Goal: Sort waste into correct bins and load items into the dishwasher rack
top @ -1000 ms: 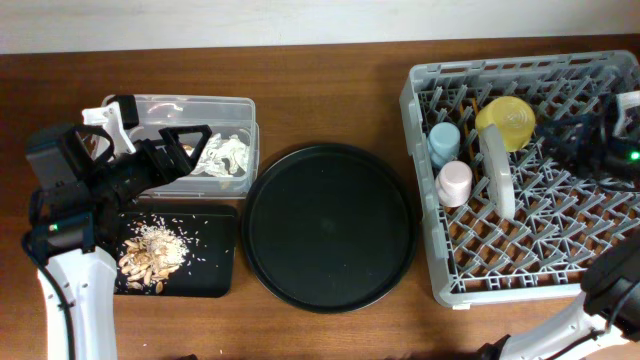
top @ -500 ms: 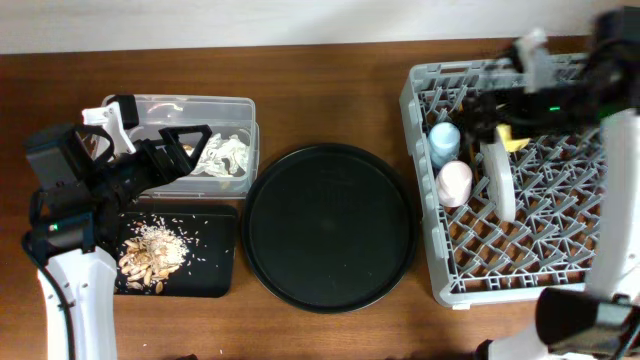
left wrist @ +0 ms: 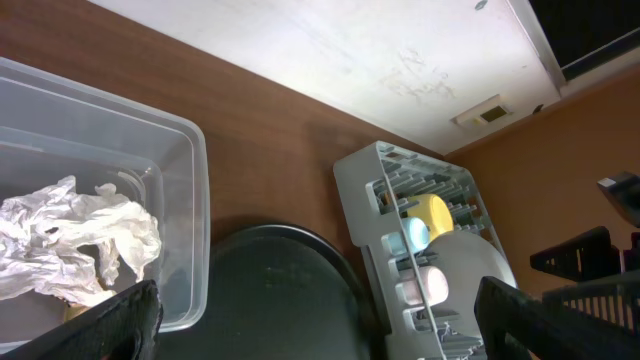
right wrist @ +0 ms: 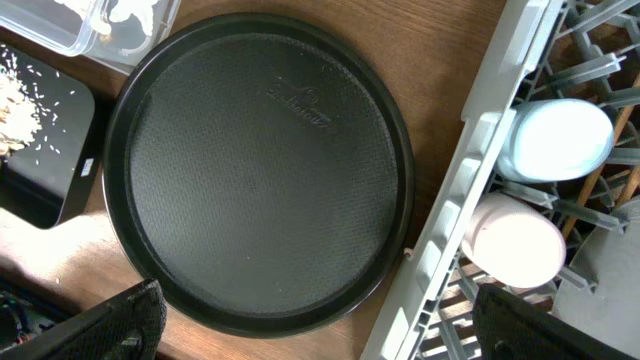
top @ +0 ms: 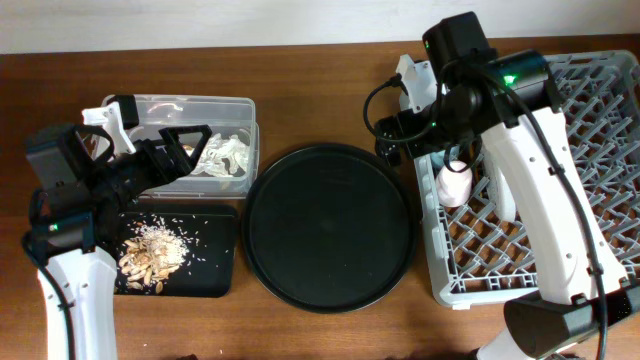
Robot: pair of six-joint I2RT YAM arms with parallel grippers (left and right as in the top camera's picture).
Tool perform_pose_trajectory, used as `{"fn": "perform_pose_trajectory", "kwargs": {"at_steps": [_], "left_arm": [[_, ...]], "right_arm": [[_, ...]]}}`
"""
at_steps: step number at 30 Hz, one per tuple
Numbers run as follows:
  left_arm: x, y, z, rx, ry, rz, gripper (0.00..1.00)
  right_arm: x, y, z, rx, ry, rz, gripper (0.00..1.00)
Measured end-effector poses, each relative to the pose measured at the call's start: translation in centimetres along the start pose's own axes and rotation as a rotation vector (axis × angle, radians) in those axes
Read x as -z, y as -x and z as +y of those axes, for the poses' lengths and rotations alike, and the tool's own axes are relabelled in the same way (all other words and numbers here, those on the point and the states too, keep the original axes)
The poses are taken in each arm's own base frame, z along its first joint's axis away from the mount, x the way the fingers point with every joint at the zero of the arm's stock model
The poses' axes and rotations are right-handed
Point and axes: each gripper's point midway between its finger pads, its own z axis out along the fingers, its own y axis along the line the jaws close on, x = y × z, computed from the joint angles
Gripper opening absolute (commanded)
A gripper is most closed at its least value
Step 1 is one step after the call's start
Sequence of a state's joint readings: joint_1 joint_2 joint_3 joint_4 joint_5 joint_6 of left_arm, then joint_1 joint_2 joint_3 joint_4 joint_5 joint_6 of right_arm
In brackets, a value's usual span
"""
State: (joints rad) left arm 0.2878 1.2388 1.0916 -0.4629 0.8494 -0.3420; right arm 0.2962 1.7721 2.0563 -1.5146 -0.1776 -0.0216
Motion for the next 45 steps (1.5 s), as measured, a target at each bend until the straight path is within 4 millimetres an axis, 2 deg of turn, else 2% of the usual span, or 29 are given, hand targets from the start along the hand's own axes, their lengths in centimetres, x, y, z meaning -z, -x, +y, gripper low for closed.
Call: {"fn": "perform_pose_trajectory", "kwargs": {"at_steps": [11,14,16,18,19,20,23,24,26,28,30,32,34,35,39,40,42,45], "left_arm": [[0.0,0.0,0.0,0.0,0.0,0.0,0.99],[0.0,0.0,0.0,0.0,0.0,0.0,0.99],[0.0,0.0,0.0,0.0,0.0,0.0,0.99],[0.0,0.0,0.0,0.0,0.0,0.0,0.99],[0.0,0.0,0.0,0.0,0.0,0.0,0.99],[0.0,0.0,0.0,0.0,0.0,0.0,0.99],[0.0,0.0,0.0,0.0,0.0,0.0,0.99],[0.0,0.0,0.0,0.0,0.0,0.0,0.99],[0.0,0.0,0.0,0.0,0.0,0.0,0.99],[0.0,0.0,0.0,0.001,0.0,0.001,0.99],[0.0,0.0,0.0,0.001,-0.001,0.001,0.99],[0.0,0.0,0.0,0.001,0.0,0.0,0.99],[0.0,0.0,0.0,0.003,-0.003,0.001,0.99],[0.0,0.0,-0.1,0.003,-0.004,0.001,0.99],[0.0,0.0,-0.1,0.003,-0.004,0.001,0.99],[0.0,0.0,-0.1,0.003,-0.003,0.001,0.99],[0.0,0.0,-0.1,0.002,-0.004,0.0,0.99],[0.0,0.0,-0.1,0.003,-0.004,0.001,0.99]], "right_arm": [[0.0,0.0,-0.1,-0.003,-0.016,-0.001,0.99],[1.7,-0.2,0.8,0.02,-0.013,-0.044,0.99],[4.5,-0.8,1.6,0.04,-0.011,-0.117,0.99],[8.3,-1.7,2.3,0.057,-0.012,-0.222,0.99],[10.9,-2.6,2.7,0.07,-0.012,-0.294,0.99],[14.2,-4.0,3.1,0.088,-0.017,-0.386,0.99],[20.7,-7.9,3.6,0.125,-0.053,-0.586,0.99],[23.2,-9.8,3.6,0.132,-0.077,-0.672,0.99],[25.9,-11.9,3.6,0.139,-0.103,-0.787,0.99],[27.6,-14.2,3.5,0.138,-0.125,-0.893,0.99],[27.9,-15.7,3.1,0.132,-0.146,-0.976,0.99],[27.3,-16.6,2.7,0.126,-0.165,-1.045,0.99],[24.7,-17.6,1.8,0.115,-0.195,-1.122,0.99],[24.1,-17.5,1.6,0.116,-0.201,-1.178,0.99],[19.5,-16.7,0.4,0.124,-0.225,-1.356,0.99],[17.2,-16.4,-0.2,0.123,-0.23,-1.373,0.99],[16.5,-15.4,-0.7,0.12,-0.231,-1.487,0.99],[12.2,-14.5,-2.2,0.074,-0.225,-1.506,0.99]]}}
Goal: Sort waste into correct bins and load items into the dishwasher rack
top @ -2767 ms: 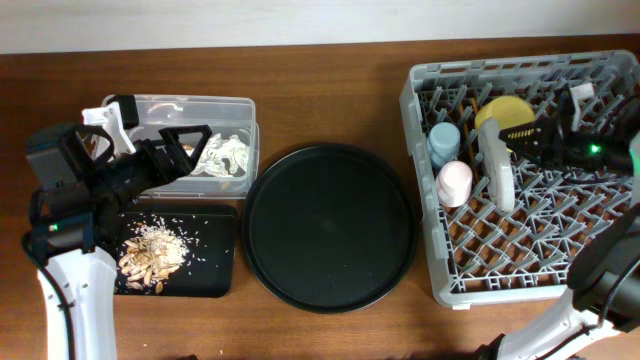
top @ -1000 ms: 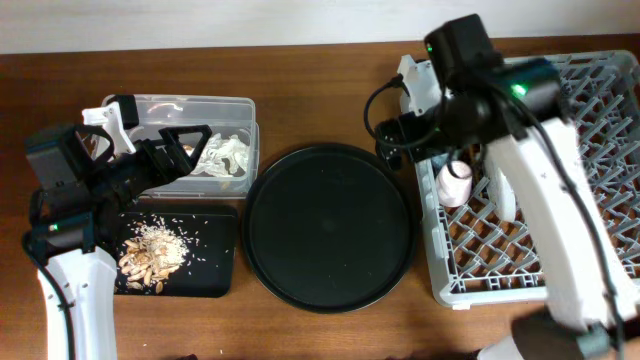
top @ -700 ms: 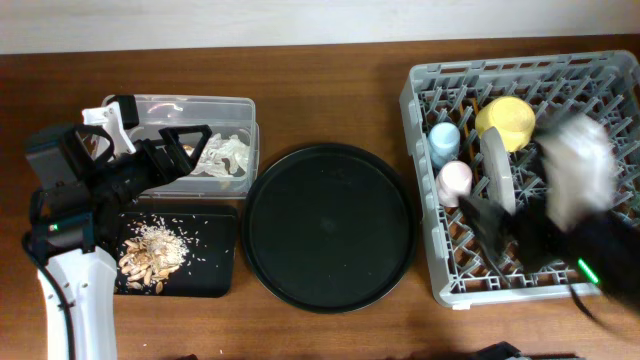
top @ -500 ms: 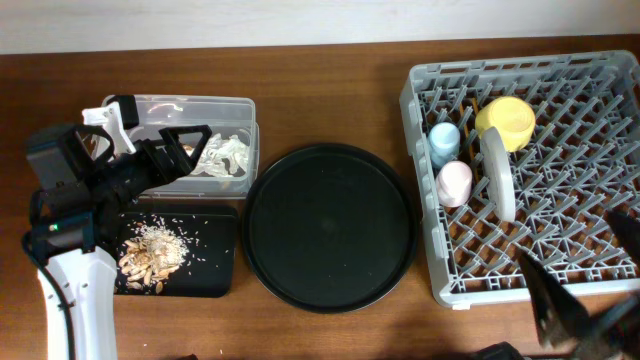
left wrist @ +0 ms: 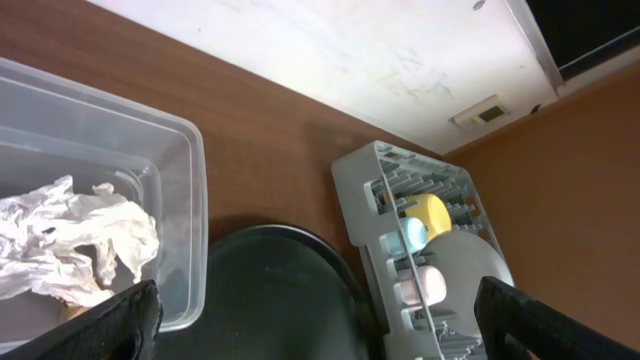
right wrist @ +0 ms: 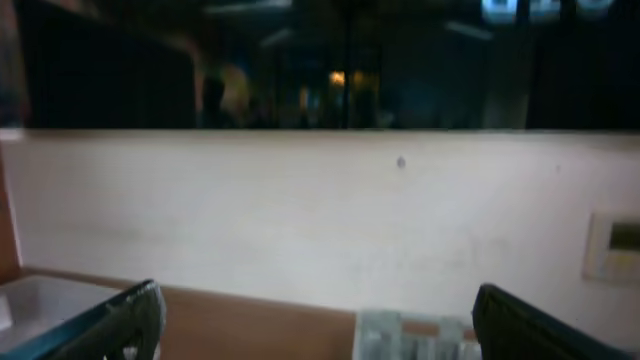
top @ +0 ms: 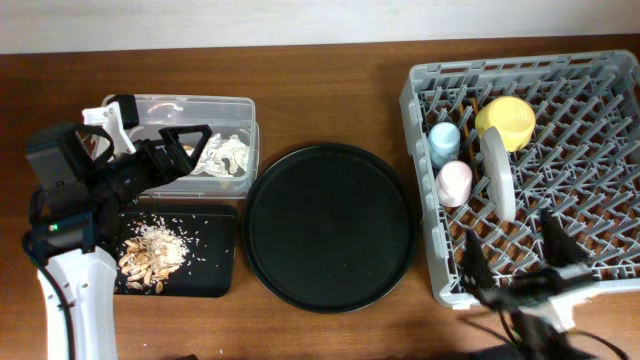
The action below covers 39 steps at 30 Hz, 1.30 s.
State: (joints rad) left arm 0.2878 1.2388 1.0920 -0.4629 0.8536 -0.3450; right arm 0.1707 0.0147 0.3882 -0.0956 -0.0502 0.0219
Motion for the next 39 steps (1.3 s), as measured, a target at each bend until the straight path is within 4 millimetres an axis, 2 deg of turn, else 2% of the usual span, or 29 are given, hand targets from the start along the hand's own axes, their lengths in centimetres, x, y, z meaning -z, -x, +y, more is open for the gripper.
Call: {"fn": "perform_pose_trajectory", "kwargs": {"at_steps": [1,2,4,11,13,16,24,39], "left_arm": [[0.0,0.0,0.0,0.0,0.0,0.0,0.99],[0.0,0.0,0.0,0.0,0.0,0.0,0.99],[0.0,0.0,0.0,0.0,0.0,0.0,0.99],[0.0,0.0,0.0,0.001,0.0,0.0,0.99],[0.0,0.0,0.0,0.0,0.0,0.0,0.99],[0.0,0.0,0.0,0.0,0.0,0.0,0.99],[0.0,0.0,0.0,0.0,0.0,0.0,0.99],[0.0,0.0,0.0,0.0,0.0,0.0,0.99]], "right_arm": [[-0.3,-1.3,-0.2,-0.009,-0.007,0.014,0.99],[-0.8,-3.9,-0.5,-0.031,-0.02,0.04,0.99],[-1.2,-7.2,-1.0,-0.054,-0.036,0.06,0.99],[-0.9,-13.8,-1.7,-0.078,-0.064,0.179,0.99],[-0.8,-14.5,-1.7,-0.077,-0.066,0.209,0.99],[0.1,-17.5,-1.7,-0.059,-0.07,0.337,0.99],[0.2,-17.8,-1.7,0.033,-0.054,0.352,0.99],[0.2,-17.8,-1.7,0.044,-0.052,0.352,0.99]]}}
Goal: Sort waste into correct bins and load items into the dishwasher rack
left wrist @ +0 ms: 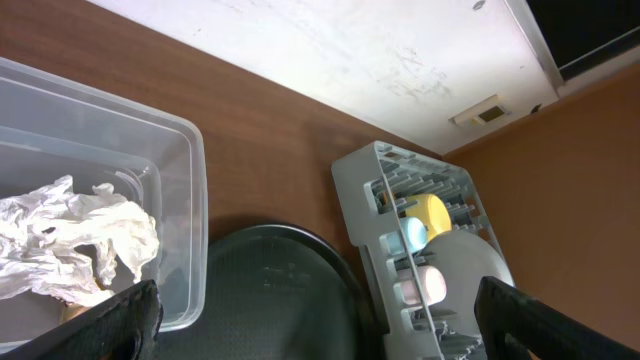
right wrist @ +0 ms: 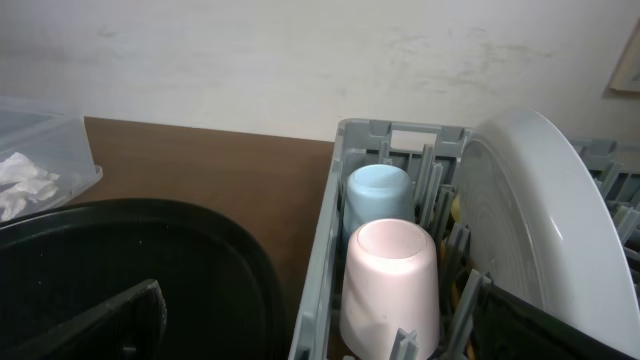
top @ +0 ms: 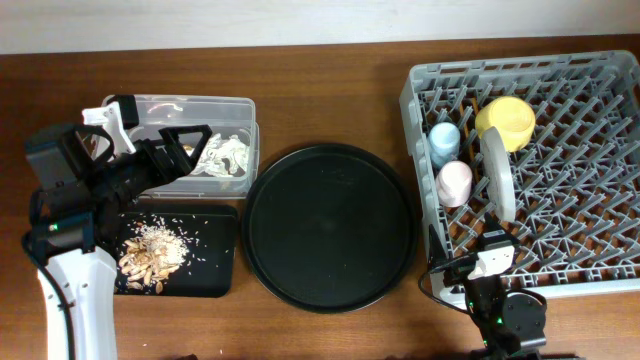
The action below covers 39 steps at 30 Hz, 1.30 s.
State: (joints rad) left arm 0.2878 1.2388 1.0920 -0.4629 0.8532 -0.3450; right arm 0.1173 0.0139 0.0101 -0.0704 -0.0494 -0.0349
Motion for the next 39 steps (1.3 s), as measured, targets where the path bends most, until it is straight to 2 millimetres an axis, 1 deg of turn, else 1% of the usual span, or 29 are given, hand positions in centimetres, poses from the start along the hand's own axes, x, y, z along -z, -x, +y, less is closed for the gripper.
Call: {"fn": "perform_pose_trajectory", "kwargs": {"at_steps": [7,10,11,13,15,16,18,19,20,21,22,23,25,26,27,30,32,36,39], "left_arm": [[0.0,0.0,0.1,0.001,0.004,0.0,0.99],[0.4,-0.3,0.6,0.011,0.068,-0.007,0.99],[0.9,-0.5,0.3,-0.001,0.106,-0.02,0.99],[2.1,-0.9,-1.4,-0.054,0.15,-0.059,0.99],[4.2,-1.9,-4.8,-0.146,0.17,-0.117,0.99],[5.3,-2.2,-6.1,-0.183,0.173,-0.148,0.99],[7.4,-3.6,-7.6,-0.241,0.201,-0.209,0.99],[8.4,-4.4,-7.9,-0.259,0.213,-0.233,0.99],[9.6,-5.4,-7.9,-0.279,0.234,-0.273,0.99],[10.5,-6.1,-7.6,-0.288,0.248,-0.298,0.99],[10.9,-6.7,-7.1,-0.293,0.26,-0.318,0.99],[11.3,-7.8,-6.1,-0.294,0.282,-0.333,0.99],[11.4,-9.0,-4.9,-0.291,0.305,-0.342,0.99],[11.3,-10.5,-3.0,-0.286,0.336,-0.353,0.99],[11.1,-11.0,-2.1,-0.29,0.344,-0.381,0.99],[10.6,-11.1,-0.6,-0.311,0.336,-0.486,0.99],[10.5,-10.0,-0.8,-0.339,0.294,-0.606,0.99],[10.8,-8.6,-1.3,-0.381,0.215,-0.791,0.99],[10.6,-8.5,-0.8,-0.388,0.205,-0.843,0.99]], "right_arm": [[0.0,0.0,0.0,0.0,0.0,0.0,0.99],[0.0,0.0,0.0,0.0,0.0,0.0,0.99],[0.0,0.0,0.0,0.0,0.0,0.0,0.99],[0.0,0.0,0.0,0.0,0.0,0.0,0.99],[0.0,0.0,0.0,0.0,0.0,0.0,0.99],[0.0,0.0,0.0,0.0,0.0,0.0,0.99],[0.0,0.0,0.0,0.0,0.0,0.0,0.99],[0.0,0.0,0.0,0.0,0.0,0.0,0.99],[0.0,0.0,0.0,0.0,0.0,0.0,0.99],[0.0,0.0,0.0,0.0,0.0,0.0,0.99],[0.0,0.0,0.0,0.0,0.0,0.0,0.99],[0.0,0.0,0.0,0.0,0.0,0.0,0.99],[0.0,0.0,0.0,0.0,-0.001,0.0,0.99],[0.0,0.0,0.0,0.0,-0.001,0.0,0.99],[0.0,0.0,0.0,0.0,-0.001,0.0,0.99],[0.0,0.0,0.0,0.0,-0.001,0.0,0.99],[0.0,0.0,0.0,0.0,-0.001,0.0,0.99],[0.0,0.0,0.0,0.0,-0.001,0.0,0.99],[0.0,0.0,0.0,0.0,-0.001,0.0,0.98]]}}
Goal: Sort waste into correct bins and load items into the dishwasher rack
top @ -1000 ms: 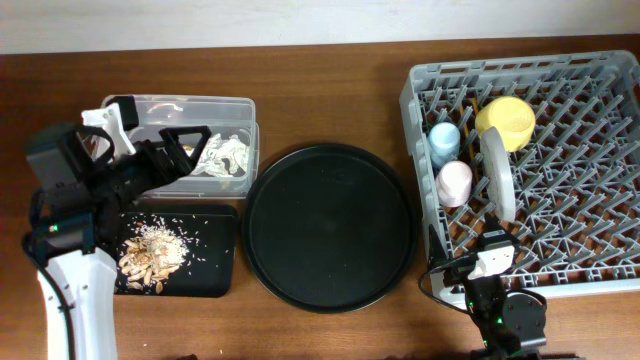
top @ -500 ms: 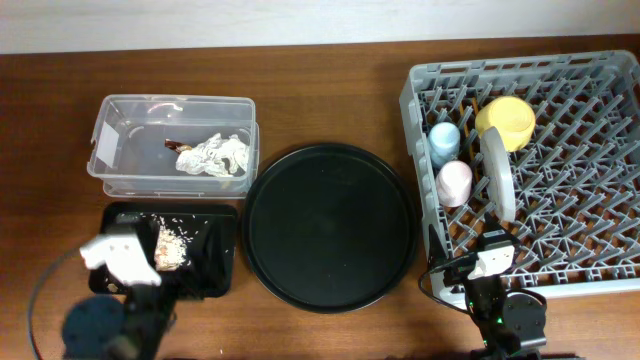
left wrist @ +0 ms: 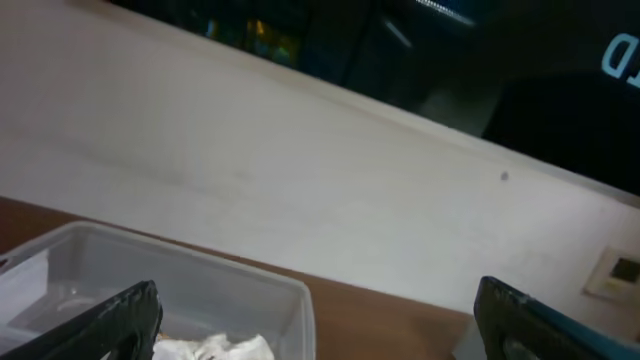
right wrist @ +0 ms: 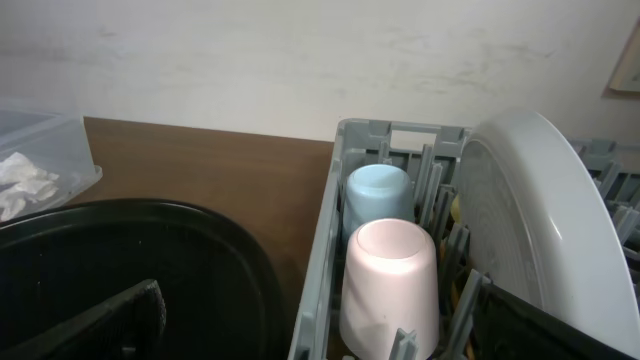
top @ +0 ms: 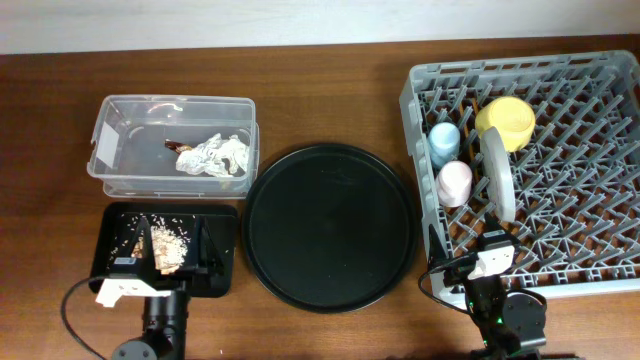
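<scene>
The grey dish rack [top: 560, 215] holds a blue cup [top: 443, 140], a pink cup [top: 455, 183], a white plate [top: 497, 172] and a yellow bowl [top: 505, 120]. Crumpled paper [top: 212, 156] lies in the clear bin [top: 120, 150]. Food scraps [top: 165, 243] lie in the black rectangular tray [top: 225, 280]. My left gripper [left wrist: 318, 335] sits low at the table's front, open and empty, facing the clear bin [left wrist: 200, 290]. My right gripper [right wrist: 320, 335] is open and empty at the front edge, facing the pink cup [right wrist: 390, 285] and blue cup [right wrist: 375, 195].
A round black tray [top: 330, 225] lies between the bins and the rack. The left arm [top: 160, 315] stands just in front of the black rectangular tray, the right arm [top: 497, 305] in front of the rack's near left corner. A pale wall runs behind the table.
My left arm has moved from beside the clear bin down to the table's front edge, its camera now looking level at the wall. The right arm has not moved.
First my right gripper hung open over the rack's left edge and my left gripper was open by the clear bin. Then the right arm was down at the front edge and stayed in front of the rack. Now the left arm is at the front edge too.
</scene>
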Robot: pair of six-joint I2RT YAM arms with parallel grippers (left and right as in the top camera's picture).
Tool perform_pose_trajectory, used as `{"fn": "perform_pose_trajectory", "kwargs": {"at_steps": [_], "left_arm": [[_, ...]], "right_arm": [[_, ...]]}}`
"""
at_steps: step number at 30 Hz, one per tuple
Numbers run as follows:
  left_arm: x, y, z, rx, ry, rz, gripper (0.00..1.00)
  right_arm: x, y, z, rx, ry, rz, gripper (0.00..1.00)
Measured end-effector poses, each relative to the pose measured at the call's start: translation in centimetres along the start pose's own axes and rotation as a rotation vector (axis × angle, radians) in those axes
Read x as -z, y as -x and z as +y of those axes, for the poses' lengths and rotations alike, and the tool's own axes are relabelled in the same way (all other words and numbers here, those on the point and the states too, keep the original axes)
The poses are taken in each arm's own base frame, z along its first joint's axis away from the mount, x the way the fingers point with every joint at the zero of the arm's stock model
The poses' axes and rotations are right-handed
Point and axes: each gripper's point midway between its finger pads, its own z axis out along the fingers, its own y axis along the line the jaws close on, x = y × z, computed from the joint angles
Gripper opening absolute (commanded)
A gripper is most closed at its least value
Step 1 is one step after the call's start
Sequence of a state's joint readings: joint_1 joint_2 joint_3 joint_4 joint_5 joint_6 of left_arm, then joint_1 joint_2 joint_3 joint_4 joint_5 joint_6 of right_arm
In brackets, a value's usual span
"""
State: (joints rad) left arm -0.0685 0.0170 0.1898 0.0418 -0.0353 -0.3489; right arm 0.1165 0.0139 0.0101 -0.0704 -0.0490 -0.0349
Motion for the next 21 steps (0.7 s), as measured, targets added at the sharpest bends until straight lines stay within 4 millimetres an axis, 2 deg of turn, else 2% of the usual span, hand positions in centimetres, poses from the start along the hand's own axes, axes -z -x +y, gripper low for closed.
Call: {"fn": "perform_pose_trajectory", "kwargs": {"at_steps": [7,13,17,21], "left_arm": [[-0.3,-5.3,2.1,-0.005,0.042,0.096,0.99],[-0.1,-8.1,3.2,-0.039,0.069,0.169,0.99],[0.5,-10.4,4.0,-0.146,0.088,0.268,0.99],[0.6,-10.8,4.1,-0.265,0.073,0.29,0.99]], "right_arm": [[0.0,0.0,0.0,0.0,0.0,0.0,0.99],[0.0,0.0,0.0,0.0,0.0,0.0,0.99],[0.0,0.0,0.0,0.0,0.0,0.0,0.99],[0.0,0.0,0.0,0.0,0.0,0.0,0.99]]}}
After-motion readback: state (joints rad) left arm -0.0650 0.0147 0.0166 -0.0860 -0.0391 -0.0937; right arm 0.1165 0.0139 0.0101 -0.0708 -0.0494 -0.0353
